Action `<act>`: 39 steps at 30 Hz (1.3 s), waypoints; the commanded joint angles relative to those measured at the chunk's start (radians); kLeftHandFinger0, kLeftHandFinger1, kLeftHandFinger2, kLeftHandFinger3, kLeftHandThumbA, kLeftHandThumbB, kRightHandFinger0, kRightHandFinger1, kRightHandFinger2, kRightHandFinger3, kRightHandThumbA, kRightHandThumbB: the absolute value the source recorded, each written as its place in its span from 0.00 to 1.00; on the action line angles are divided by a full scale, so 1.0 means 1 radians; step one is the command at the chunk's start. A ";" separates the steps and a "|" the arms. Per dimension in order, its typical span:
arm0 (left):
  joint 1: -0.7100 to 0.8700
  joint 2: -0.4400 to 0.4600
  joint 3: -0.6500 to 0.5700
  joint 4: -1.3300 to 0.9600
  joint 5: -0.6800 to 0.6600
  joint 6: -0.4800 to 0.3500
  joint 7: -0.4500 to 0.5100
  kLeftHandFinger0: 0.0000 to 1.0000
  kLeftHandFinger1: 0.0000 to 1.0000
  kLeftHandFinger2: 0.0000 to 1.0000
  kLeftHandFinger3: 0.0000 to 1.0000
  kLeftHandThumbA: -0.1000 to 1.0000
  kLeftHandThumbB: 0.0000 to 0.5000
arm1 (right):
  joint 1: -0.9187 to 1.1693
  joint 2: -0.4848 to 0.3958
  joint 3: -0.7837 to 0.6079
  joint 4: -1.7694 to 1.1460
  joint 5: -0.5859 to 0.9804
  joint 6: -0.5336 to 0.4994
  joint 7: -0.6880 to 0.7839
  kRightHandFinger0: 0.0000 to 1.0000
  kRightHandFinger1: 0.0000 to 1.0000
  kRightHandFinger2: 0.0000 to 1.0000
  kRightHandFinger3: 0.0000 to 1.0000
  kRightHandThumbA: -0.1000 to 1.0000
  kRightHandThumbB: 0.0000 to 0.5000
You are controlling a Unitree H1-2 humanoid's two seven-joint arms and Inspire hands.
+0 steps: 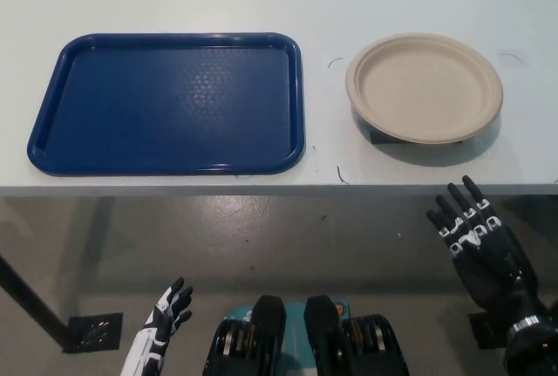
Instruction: Use the right hand to pick up a plate from a leveled surface and place it into a tray on the left side
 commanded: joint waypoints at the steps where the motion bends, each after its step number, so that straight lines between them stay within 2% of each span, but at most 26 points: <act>1: 0.014 0.011 -0.009 -0.022 0.018 -0.068 -0.009 1.00 1.00 1.00 1.00 1.00 0.02 | -0.168 0.036 -0.092 0.082 0.472 0.140 -0.098 1.00 1.00 1.00 1.00 1.00 0.49; 11: 0.017 0.015 -0.010 -0.013 0.032 -0.085 -0.006 1.00 1.00 1.00 1.00 1.00 0.00 | -0.197 0.040 -0.109 0.167 0.483 0.140 -0.045 1.00 1.00 1.00 1.00 1.00 0.53; 12: 0.015 0.016 -0.010 -0.012 0.034 -0.086 -0.006 1.00 1.00 1.00 1.00 1.00 0.03 | -0.202 0.040 -0.112 0.173 0.484 0.140 -0.048 1.00 1.00 1.00 1.00 1.00 0.53; 16: 0.014 0.016 -0.011 -0.009 0.050 -0.095 -0.001 1.00 1.00 1.00 1.00 1.00 0.01 | -0.210 0.039 -0.120 0.177 0.490 0.140 -0.075 1.00 1.00 1.00 1.00 1.00 0.52; 22: 0.028 0.018 -0.014 -0.011 0.083 -0.094 0.008 1.00 1.00 1.00 1.00 1.00 0.08 | -0.219 0.026 -0.111 0.186 0.515 0.140 -0.118 1.00 1.00 1.00 1.00 1.00 0.53; 28: 0.035 0.012 -0.015 -0.011 0.086 -0.096 0.007 1.00 1.00 1.00 1.00 1.00 0.09 | -0.247 0.011 -0.112 0.220 0.523 0.140 -0.141 1.00 1.00 1.00 1.00 1.00 0.55; 36: 0.038 0.014 -0.019 -0.015 0.104 -0.098 0.006 1.00 1.00 1.00 1.00 1.00 0.02 | -0.292 0.009 -0.140 0.290 0.484 0.140 -0.100 1.00 1.00 1.00 1.00 1.00 0.54; 39: 0.047 0.011 -0.020 -0.021 0.102 -0.090 0.007 1.00 1.00 1.00 1.00 1.00 0.04 | -0.300 0.010 -0.145 0.334 0.464 0.140 -0.078 1.00 1.00 1.00 1.00 1.00 0.53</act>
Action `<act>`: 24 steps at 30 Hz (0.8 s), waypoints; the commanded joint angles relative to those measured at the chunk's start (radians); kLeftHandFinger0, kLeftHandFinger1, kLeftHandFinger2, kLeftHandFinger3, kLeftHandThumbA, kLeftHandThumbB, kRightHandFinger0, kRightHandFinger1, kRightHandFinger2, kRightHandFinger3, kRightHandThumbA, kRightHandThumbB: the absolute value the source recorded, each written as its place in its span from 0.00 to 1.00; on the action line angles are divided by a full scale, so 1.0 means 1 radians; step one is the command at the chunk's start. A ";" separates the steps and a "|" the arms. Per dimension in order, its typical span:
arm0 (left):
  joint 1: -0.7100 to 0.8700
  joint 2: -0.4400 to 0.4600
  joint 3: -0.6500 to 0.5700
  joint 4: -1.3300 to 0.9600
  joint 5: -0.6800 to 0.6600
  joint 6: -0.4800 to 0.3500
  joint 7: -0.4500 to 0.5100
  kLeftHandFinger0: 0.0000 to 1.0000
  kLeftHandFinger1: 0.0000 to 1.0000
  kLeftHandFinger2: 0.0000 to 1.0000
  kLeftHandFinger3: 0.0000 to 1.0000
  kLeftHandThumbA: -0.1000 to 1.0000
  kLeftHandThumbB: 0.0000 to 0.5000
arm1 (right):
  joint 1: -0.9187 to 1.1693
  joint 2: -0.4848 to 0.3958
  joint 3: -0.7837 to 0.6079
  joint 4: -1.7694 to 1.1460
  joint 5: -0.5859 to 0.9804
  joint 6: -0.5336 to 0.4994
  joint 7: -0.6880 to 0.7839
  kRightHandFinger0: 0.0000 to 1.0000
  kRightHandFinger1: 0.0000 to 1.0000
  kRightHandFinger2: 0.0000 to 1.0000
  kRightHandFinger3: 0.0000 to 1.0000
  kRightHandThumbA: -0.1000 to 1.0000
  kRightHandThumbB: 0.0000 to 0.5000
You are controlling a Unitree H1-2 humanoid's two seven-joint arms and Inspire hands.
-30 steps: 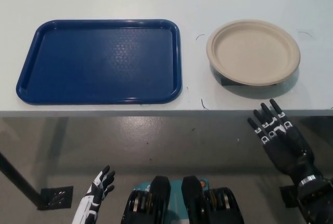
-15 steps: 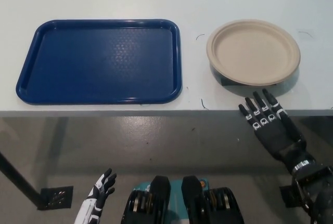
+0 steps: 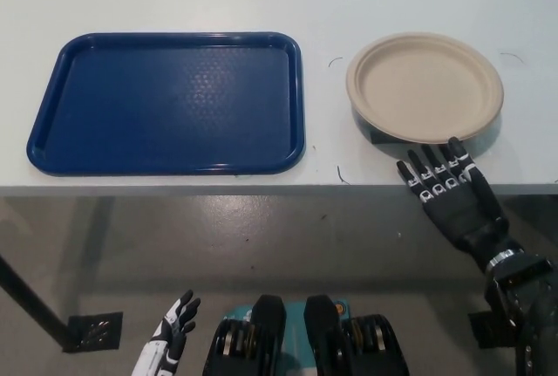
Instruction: Use the right hand to pick up a plate from a leveled surface and place it into a tray on the left side
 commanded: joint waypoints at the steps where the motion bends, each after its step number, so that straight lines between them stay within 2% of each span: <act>1: 0.016 0.006 -0.004 -0.019 0.011 -0.039 0.005 1.00 1.00 1.00 1.00 1.00 0.04 | -0.054 -0.008 -0.020 0.043 -0.010 0.007 0.048 1.00 1.00 1.00 1.00 1.00 0.53; 7: 0.018 0.007 -0.006 -0.019 0.003 -0.043 0.001 1.00 1.00 1.00 1.00 1.00 0.03 | -0.082 -0.006 -0.036 0.150 -0.066 0.007 0.115 1.00 1.00 1.00 1.00 1.00 0.58; 8: 0.018 0.007 -0.006 -0.016 0.002 -0.045 0.001 1.00 1.00 1.00 1.00 1.00 0.03 | -0.092 -0.004 -0.041 0.171 -0.079 0.003 0.123 1.00 1.00 1.00 1.00 1.00 0.68; 9: 0.018 0.006 -0.006 -0.018 0.001 -0.038 0.001 1.00 1.00 1.00 1.00 1.00 0.02 | -0.103 -0.003 -0.045 0.193 -0.091 -0.002 0.134 1.00 1.00 1.00 1.00 1.00 0.73; 15: 0.027 0.007 -0.012 -0.024 -0.001 -0.038 -0.004 1.00 1.00 1.00 1.00 1.00 0.00 | -0.166 -0.003 -0.061 0.264 -0.150 -0.022 0.137 1.00 1.00 1.00 1.00 1.00 0.90; 19: 0.028 0.008 -0.015 -0.018 0.010 -0.048 0.002 1.00 1.00 1.00 1.00 1.00 0.00 | -0.215 -0.010 -0.077 0.304 -0.173 -0.022 0.139 1.00 1.00 1.00 1.00 1.00 0.91; 22: 0.029 0.008 -0.017 -0.012 0.006 -0.056 0.002 1.00 1.00 1.00 1.00 1.00 0.00 | -0.240 -0.007 -0.082 0.293 -0.218 -0.033 0.077 1.00 1.00 1.00 1.00 1.00 0.93; 23: 0.030 0.008 -0.018 -0.014 0.008 -0.050 0.002 1.00 1.00 1.00 1.00 1.00 0.00 | -0.253 -0.003 -0.079 0.280 -0.257 -0.049 0.014 0.67 0.66 0.70 0.95 1.00 0.84; 24: 0.027 0.009 -0.018 -0.016 0.011 -0.045 0.001 1.00 1.00 1.00 1.00 1.00 0.00 | -0.266 -0.001 -0.078 0.274 -0.292 -0.063 -0.042 0.41 0.48 0.62 0.88 1.00 0.87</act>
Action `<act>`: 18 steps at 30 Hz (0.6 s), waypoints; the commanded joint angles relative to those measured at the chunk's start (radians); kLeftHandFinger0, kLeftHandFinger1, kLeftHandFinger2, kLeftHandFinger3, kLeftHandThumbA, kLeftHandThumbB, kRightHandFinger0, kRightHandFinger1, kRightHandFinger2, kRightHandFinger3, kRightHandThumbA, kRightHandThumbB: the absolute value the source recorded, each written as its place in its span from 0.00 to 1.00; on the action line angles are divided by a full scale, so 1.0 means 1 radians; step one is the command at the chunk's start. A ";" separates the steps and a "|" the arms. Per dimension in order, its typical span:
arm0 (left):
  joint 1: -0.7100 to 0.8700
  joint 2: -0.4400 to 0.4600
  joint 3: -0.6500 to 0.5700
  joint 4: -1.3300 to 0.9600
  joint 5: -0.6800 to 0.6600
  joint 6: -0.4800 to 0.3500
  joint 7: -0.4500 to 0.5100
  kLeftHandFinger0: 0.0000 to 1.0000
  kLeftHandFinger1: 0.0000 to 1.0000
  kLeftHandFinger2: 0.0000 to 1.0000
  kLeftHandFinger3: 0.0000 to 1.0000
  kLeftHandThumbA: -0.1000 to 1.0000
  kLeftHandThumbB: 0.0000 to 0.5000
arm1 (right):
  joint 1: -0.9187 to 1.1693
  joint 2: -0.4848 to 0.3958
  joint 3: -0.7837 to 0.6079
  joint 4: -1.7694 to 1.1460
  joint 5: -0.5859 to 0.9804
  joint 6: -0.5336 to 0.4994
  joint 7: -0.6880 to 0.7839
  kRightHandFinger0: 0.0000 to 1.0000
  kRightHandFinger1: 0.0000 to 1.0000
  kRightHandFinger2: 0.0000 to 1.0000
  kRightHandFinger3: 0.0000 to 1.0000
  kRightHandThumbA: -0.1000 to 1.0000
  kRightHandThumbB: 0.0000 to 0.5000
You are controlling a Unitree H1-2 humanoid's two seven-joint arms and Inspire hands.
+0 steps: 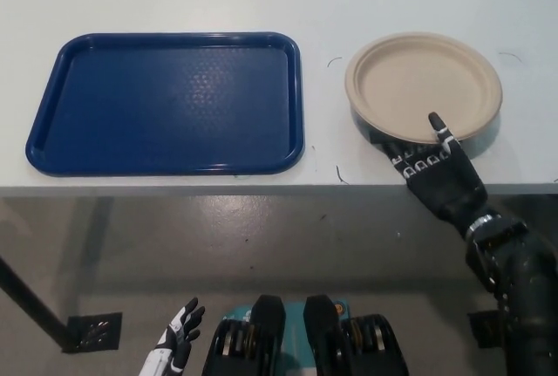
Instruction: Use the right hand to pick up a plate from a leveled surface and place it into a tray on the left side
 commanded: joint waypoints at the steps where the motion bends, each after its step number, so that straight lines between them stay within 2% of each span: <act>1: 0.006 0.009 -0.003 -0.015 0.007 -0.040 0.001 1.00 1.00 1.00 1.00 1.00 0.00 | -0.093 0.003 -0.021 -0.005 -0.154 -0.062 -0.202 0.08 0.12 0.36 0.60 1.00 0.86; 2: 0.005 0.009 -0.004 -0.011 0.007 -0.046 0.000 1.00 1.00 1.00 1.00 1.00 0.00 | -0.108 0.003 -0.025 0.007 -0.193 -0.100 -0.245 0.00 0.00 0.13 0.16 0.71 0.35; 3: 0.005 0.010 -0.004 -0.012 0.004 -0.042 -0.002 1.00 1.00 1.00 1.00 1.00 0.00 | -0.111 0.008 -0.035 0.004 -0.197 -0.109 -0.261 0.00 0.00 0.18 0.19 0.62 0.27; 4: 0.005 0.011 -0.005 -0.013 0.003 -0.036 -0.004 1.00 1.00 1.00 1.00 1.00 0.00 | -0.109 0.012 -0.045 -0.003 -0.195 -0.103 -0.277 0.00 0.00 0.31 0.36 0.46 0.14; 5: 0.005 0.011 -0.005 -0.012 0.006 -0.037 -0.002 1.00 1.00 1.00 1.00 1.00 0.00 | -0.103 0.014 -0.050 -0.014 -0.199 -0.092 -0.286 0.00 0.04 0.37 0.50 0.37 0.04; 6: 0.005 0.012 -0.005 -0.012 0.005 -0.038 -0.003 1.00 1.00 1.00 1.00 1.00 0.00 | -0.098 0.017 -0.053 -0.023 -0.197 -0.086 -0.292 0.00 0.06 0.39 0.57 0.31 0.00; 9: 0.005 0.012 -0.007 -0.008 0.004 -0.042 -0.004 1.00 1.00 1.00 1.00 1.00 0.00 | -0.078 0.028 -0.075 -0.048 -0.185 -0.052 -0.312 0.00 0.12 0.45 0.68 0.29 0.00; 10: 0.005 0.012 -0.007 -0.008 0.003 -0.042 -0.004 1.00 1.00 1.00 1.00 1.00 0.00 | -0.075 0.030 -0.079 -0.052 -0.189 -0.047 -0.311 0.00 0.14 0.46 0.69 0.29 0.00; 11: 0.006 0.012 -0.007 -0.008 0.005 -0.040 -0.003 1.00 1.00 1.00 1.00 1.00 0.00 | -0.062 0.034 -0.080 -0.064 -0.192 -0.036 -0.312 0.00 0.19 0.51 0.73 0.31 0.00; 18: 0.002 0.014 -0.009 -0.013 0.009 -0.033 -0.005 1.00 1.00 1.00 1.00 1.00 0.00 | -0.021 0.048 -0.080 -0.140 -0.219 0.005 -0.314 0.00 0.25 0.59 0.80 0.39 0.00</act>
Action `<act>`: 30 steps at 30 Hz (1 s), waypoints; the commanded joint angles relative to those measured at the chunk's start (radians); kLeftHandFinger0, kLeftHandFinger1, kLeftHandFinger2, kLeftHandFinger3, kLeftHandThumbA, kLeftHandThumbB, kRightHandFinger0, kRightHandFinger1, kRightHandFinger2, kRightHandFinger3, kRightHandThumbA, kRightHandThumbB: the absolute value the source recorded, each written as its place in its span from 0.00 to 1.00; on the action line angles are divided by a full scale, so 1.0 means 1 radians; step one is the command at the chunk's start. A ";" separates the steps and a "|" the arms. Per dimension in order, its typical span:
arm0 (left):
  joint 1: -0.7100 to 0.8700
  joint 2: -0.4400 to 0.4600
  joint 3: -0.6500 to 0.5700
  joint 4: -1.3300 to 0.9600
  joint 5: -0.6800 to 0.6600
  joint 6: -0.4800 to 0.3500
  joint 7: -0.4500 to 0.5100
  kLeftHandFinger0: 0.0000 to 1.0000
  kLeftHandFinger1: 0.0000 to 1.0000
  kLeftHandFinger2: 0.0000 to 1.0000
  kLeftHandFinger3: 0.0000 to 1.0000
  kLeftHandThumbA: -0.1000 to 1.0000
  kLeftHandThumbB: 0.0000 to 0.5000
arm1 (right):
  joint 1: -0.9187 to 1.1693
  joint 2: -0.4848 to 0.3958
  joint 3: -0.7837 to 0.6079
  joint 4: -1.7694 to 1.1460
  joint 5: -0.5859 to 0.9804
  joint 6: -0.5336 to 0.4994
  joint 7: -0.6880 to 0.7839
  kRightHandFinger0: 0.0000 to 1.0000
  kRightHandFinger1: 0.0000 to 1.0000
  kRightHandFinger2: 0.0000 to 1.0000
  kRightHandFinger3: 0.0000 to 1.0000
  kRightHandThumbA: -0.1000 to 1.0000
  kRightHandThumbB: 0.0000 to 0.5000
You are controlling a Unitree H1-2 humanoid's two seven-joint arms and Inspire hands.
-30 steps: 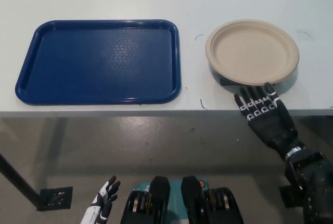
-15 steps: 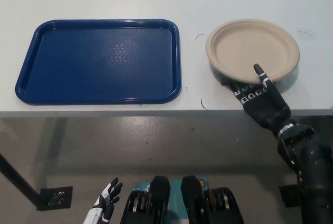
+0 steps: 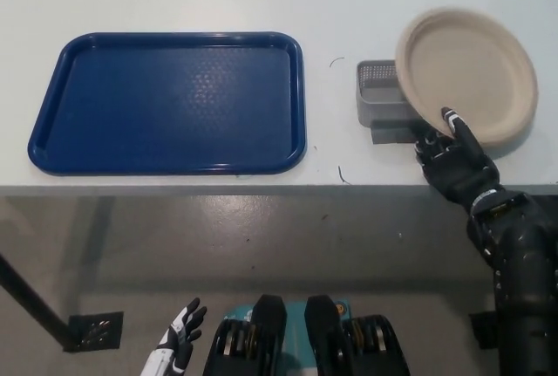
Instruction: Use the right hand to pick up a plate from a leveled surface and place it into a tray on the left side
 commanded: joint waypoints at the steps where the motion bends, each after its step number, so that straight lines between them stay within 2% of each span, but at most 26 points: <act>1: 0.002 0.013 -0.005 -0.013 0.006 -0.032 -0.005 1.00 1.00 1.00 1.00 1.00 0.00 | 0.021 0.008 -0.011 -0.054 -0.056 0.035 -0.065 0.00 0.25 0.59 0.80 0.40 0.00; 6: -0.004 0.016 -0.007 0.000 0.008 -0.047 -0.005 1.00 1.00 1.00 1.00 1.00 0.00 | 0.071 0.013 0.017 -0.178 -0.067 0.047 -0.073 0.00 0.28 0.61 0.82 0.42 0.00; 9: -0.014 0.021 -0.003 0.002 0.007 -0.045 -0.003 1.00 1.00 1.00 1.00 1.00 0.00 | 0.086 0.025 0.046 -0.302 -0.097 0.047 -0.090 0.00 0.26 0.58 0.77 0.27 0.00; 11: -0.012 0.021 -0.004 -0.005 0.013 -0.037 -0.002 1.00 1.00 1.00 1.00 1.00 0.00 | 0.095 0.024 0.080 -0.383 -0.097 0.047 -0.103 0.00 0.23 0.57 0.72 0.21 0.00; 14: -0.009 0.021 -0.005 -0.013 0.011 -0.028 -0.003 1.00 1.00 1.00 1.00 1.00 0.00 | 0.104 0.011 0.152 -0.510 -0.045 0.047 -0.153 0.00 0.24 0.58 0.72 0.17 0.00; 15: -0.009 0.021 -0.005 -0.013 0.008 -0.028 -0.003 1.00 1.00 1.00 1.00 1.00 0.00 | 0.105 0.006 0.174 -0.541 -0.036 0.047 -0.161 0.00 0.19 0.56 0.65 0.12 0.02; 18: -0.008 0.022 -0.005 -0.005 0.008 -0.035 -0.003 1.00 1.00 1.00 1.00 1.00 0.00 | 0.096 -0.008 0.262 -0.627 -0.002 0.047 -0.174 0.00 0.24 0.58 0.80 0.10 0.00; 27: -0.014 0.026 -0.006 -0.003 0.012 -0.034 -0.005 1.00 1.00 1.00 1.00 1.00 0.00 | -0.015 0.035 0.395 -0.600 0.012 0.047 -0.207 0.00 0.25 0.58 0.81 0.06 0.00; 30: -0.017 0.028 -0.006 -0.008 0.009 -0.025 -0.009 1.00 1.00 1.00 1.00 1.00 0.00 | -0.064 0.061 0.420 -0.531 0.031 0.047 -0.218 0.00 0.25 0.62 0.82 0.05 0.00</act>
